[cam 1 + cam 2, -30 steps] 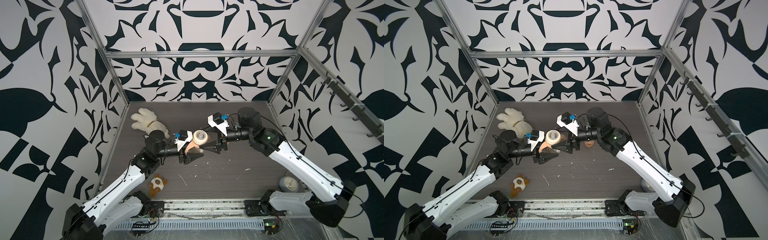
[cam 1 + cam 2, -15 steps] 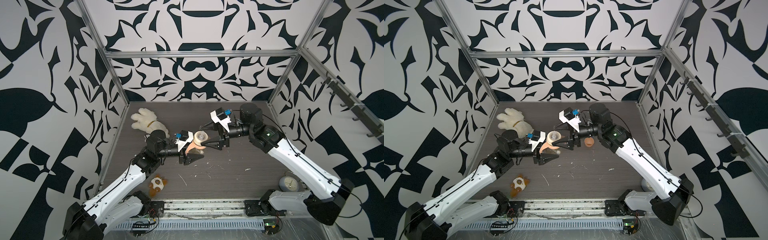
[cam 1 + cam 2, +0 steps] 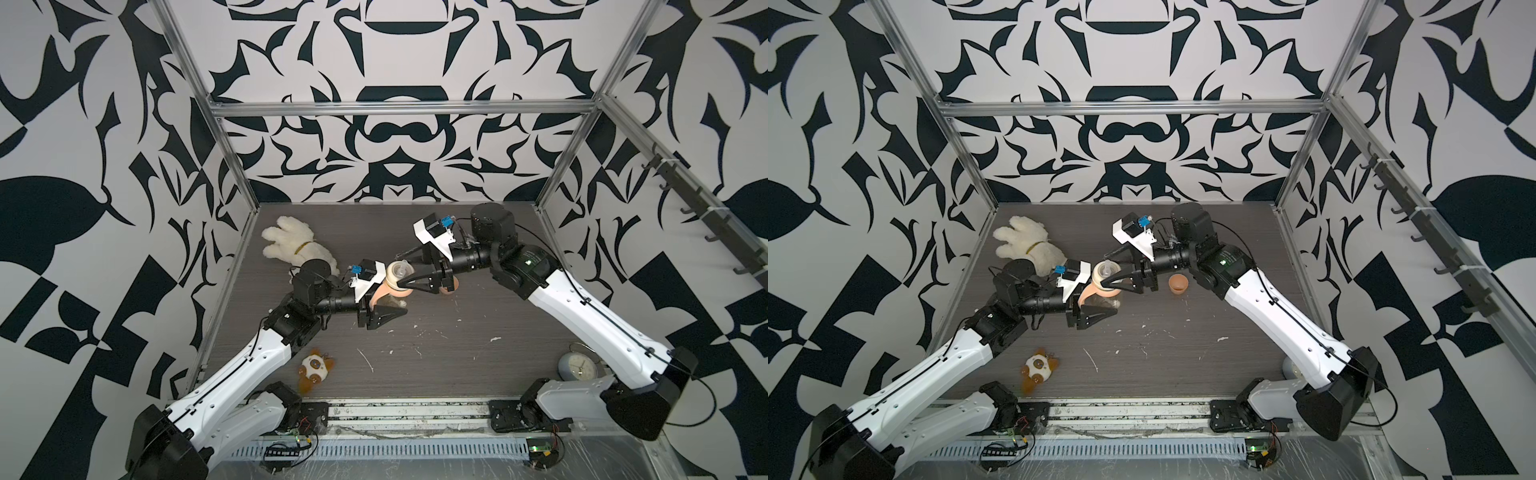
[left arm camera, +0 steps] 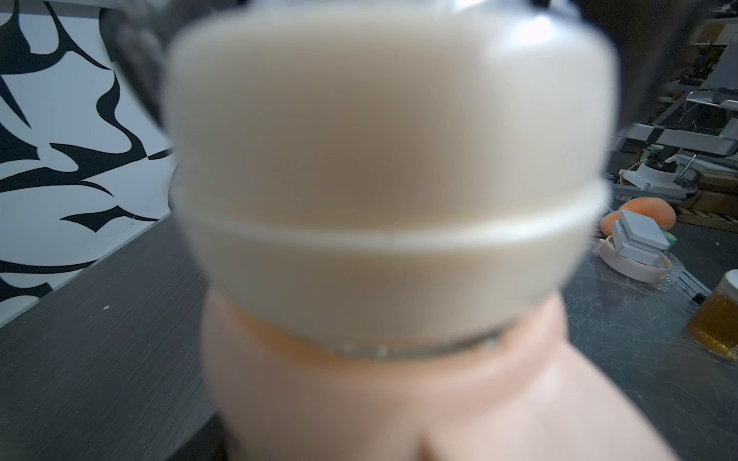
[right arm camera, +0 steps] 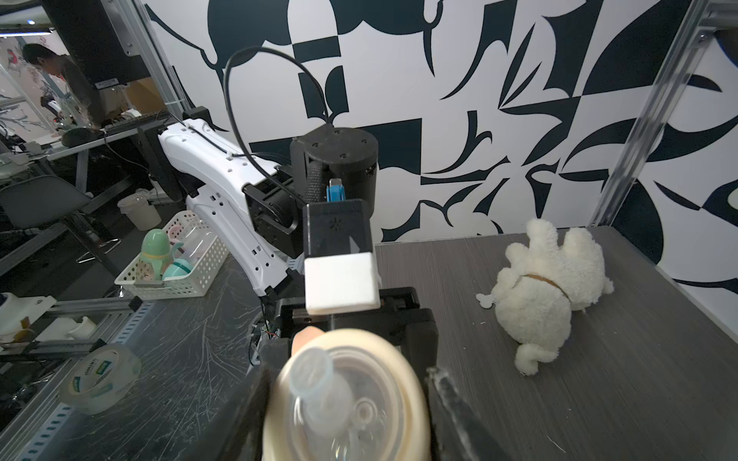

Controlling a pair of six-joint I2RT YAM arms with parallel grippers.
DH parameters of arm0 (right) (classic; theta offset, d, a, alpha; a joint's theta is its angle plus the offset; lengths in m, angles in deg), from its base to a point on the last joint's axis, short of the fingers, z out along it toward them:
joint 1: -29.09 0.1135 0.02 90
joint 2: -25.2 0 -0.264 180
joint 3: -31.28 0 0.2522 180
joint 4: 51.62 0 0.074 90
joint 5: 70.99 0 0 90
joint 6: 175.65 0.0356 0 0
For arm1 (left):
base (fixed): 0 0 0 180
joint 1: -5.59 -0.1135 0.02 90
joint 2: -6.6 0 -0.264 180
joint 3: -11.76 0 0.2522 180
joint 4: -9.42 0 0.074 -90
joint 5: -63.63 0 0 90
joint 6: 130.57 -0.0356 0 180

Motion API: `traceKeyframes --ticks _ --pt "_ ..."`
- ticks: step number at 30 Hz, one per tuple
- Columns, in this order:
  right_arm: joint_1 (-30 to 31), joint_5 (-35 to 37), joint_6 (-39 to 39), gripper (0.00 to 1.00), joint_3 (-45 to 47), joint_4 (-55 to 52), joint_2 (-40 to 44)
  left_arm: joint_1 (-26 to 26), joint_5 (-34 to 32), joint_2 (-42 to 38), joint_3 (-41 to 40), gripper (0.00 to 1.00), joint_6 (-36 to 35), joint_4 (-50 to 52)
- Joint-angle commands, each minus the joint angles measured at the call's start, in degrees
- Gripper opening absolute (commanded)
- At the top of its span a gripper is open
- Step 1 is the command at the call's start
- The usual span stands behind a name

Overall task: Assemble the baby bottles
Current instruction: Screw the nipple onto the baby bottle.

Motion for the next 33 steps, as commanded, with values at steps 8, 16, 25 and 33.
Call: traceKeyframes --ticks 8,16,25,33 --pt "2.0 16.0 7.7 0.38 5.9 6.9 0.1 0.0 -10.4 -1.4 0.9 0.0 1.1 -7.2" --pt "9.6 41.5 20.5 0.37 19.4 28.3 0.9 0.7 -22.1 -1.7 -1.3 0.0 1.1 -13.6" --pt "18.4 58.0 19.9 0.32 21.3 34.5 -0.6 0.9 -26.7 -0.3 -2.4 0.0 0.3 -15.4" --pt "18.4 49.2 11.1 0.87 18.4 26.0 4.4 -0.4 -23.2 1.7 -1.6 0.0 -0.3 -12.5"
